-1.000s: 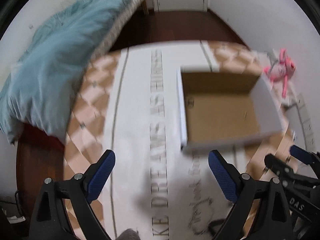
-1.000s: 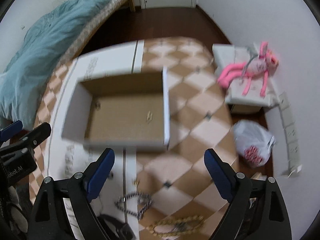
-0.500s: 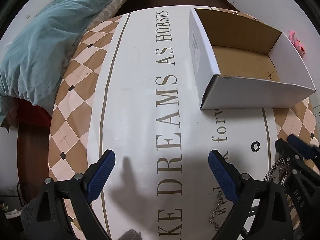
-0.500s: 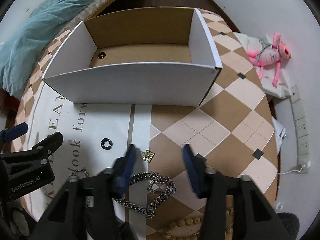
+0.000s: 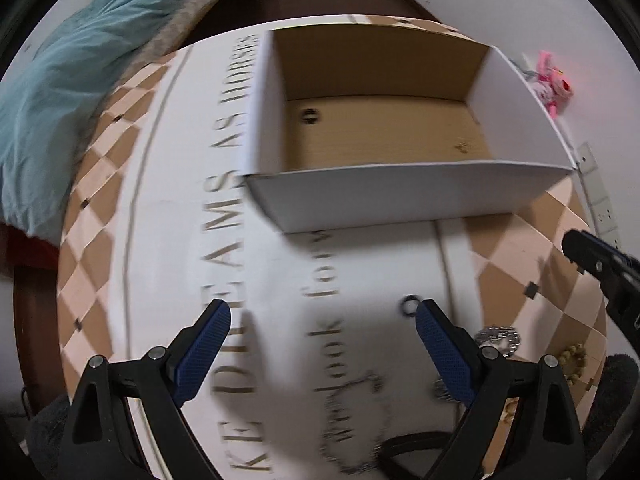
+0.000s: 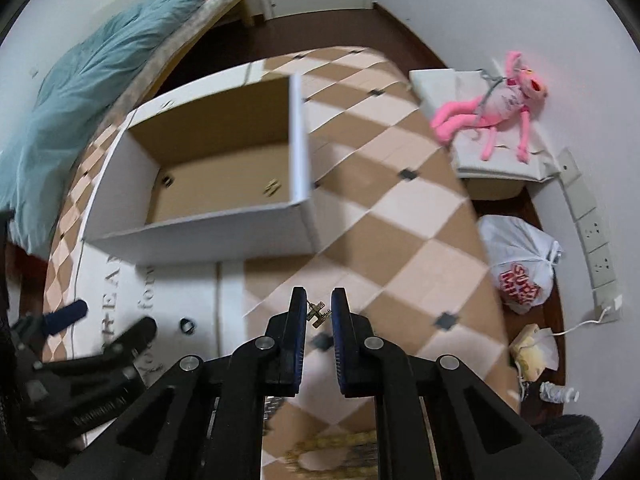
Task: Organize jewelry
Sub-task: 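Grasp the second gold stud with the right tool while the left tool grasps the second black ring, then lower the gold stud into the box with the right tool while the left tool releases the ring inside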
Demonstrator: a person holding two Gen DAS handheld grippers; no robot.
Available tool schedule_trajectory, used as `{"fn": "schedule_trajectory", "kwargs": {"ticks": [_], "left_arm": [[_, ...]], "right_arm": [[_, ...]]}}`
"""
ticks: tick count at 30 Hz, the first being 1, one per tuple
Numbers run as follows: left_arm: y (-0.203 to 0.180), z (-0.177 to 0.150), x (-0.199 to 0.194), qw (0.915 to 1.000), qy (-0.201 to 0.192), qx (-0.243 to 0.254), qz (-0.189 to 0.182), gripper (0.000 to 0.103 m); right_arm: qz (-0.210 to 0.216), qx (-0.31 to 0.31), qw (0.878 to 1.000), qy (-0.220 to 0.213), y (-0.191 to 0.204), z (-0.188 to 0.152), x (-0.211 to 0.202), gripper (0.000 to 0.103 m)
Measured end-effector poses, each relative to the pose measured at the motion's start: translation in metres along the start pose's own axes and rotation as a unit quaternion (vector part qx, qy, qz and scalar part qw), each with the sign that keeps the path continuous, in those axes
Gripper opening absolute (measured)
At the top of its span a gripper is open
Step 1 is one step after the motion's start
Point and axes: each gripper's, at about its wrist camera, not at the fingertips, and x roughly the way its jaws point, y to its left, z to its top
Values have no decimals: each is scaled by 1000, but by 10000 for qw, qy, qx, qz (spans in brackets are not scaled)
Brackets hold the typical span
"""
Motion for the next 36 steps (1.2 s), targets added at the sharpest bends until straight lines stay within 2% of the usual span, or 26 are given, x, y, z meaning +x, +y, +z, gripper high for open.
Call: {"fn": "schedule_trajectory", "kwargs": {"ticks": [3,8,10,13,14,19,24,29,32,36], "left_arm": [[-13,-1,0,9998,-89,134,-113,88],[-30,-3,5,9992,-52,384,-128,47],[-32,-3,4,9990,-103,394,-208,39],[-39,-1,2,9985,-134,469,-237,15],[-39,0,2,9985,-137,481,-243,11],[-37,2,0,9980,-192,453,-388,10],[-28,12,-32,9964,-464,316,-633,10],[-15,49,-68,9924,-719,135,-994,10],[-7,79,-68,9910,-639,53,-1173,10],[2,109,-56,9926,-494,64,-1107,10]], "right_arm": [[-55,56,10000,3,-10,1,0,13],[-83,161,9998,37,-17,-3,2,13],[-92,190,9998,46,-20,-4,3,13],[-98,214,9997,40,-22,-6,2,13],[-107,217,9997,33,-23,-5,1,13],[-73,251,9997,-32,-25,-3,-5,13],[163,305,9992,-191,-20,7,-25,13],[682,299,9965,-384,-8,34,-52,13],[926,226,9948,-354,3,63,-49,13],[1129,146,9935,-76,17,102,-26,13]]}}
